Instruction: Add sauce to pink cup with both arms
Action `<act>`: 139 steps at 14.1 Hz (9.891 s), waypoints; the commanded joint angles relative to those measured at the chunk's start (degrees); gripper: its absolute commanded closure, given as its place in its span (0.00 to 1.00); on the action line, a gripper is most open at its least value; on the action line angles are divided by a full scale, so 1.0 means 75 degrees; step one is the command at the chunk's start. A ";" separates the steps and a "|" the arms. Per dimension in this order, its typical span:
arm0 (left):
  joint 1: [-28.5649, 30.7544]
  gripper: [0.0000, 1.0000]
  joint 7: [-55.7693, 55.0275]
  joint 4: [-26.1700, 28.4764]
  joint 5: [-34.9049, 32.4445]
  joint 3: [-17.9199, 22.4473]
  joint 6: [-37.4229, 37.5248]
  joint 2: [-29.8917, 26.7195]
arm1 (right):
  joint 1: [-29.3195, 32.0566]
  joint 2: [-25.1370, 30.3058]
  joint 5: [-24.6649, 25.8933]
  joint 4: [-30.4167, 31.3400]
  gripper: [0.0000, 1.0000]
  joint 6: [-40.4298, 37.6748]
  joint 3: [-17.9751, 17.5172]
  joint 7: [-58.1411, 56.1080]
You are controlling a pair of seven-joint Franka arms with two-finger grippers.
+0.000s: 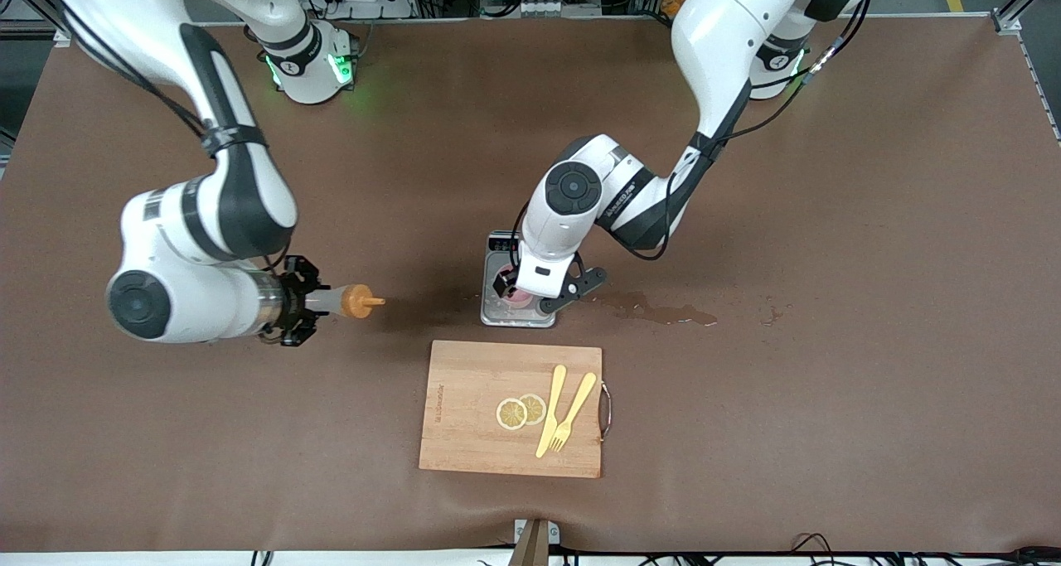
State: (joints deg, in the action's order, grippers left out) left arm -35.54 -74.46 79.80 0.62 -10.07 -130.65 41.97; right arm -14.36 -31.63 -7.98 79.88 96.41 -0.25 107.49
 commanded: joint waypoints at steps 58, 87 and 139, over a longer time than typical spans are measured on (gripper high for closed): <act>0.4317 0.00 1.0256 0.1618 -0.0012 0.0769 0.5877 -0.6030 | 0.4584 -0.1100 -0.3611 -0.0340 0.63 -0.3269 0.0034 -0.7331; 0.4341 0.00 0.9892 0.1090 -0.0071 0.0769 0.6041 -0.5842 | 0.6075 -0.2638 -0.2584 -0.1741 0.00 -0.3912 0.0104 -1.0770; 0.4353 0.00 0.9904 0.1114 -0.0012 0.0757 0.5936 -0.5795 | 0.2243 0.4042 0.1427 0.0880 0.00 -0.0620 -0.0341 -1.3969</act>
State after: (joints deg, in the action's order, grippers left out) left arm -3.36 0.40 88.63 -0.02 -4.01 -86.09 -1.71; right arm 1.59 -2.05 1.99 85.38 91.00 -2.08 3.65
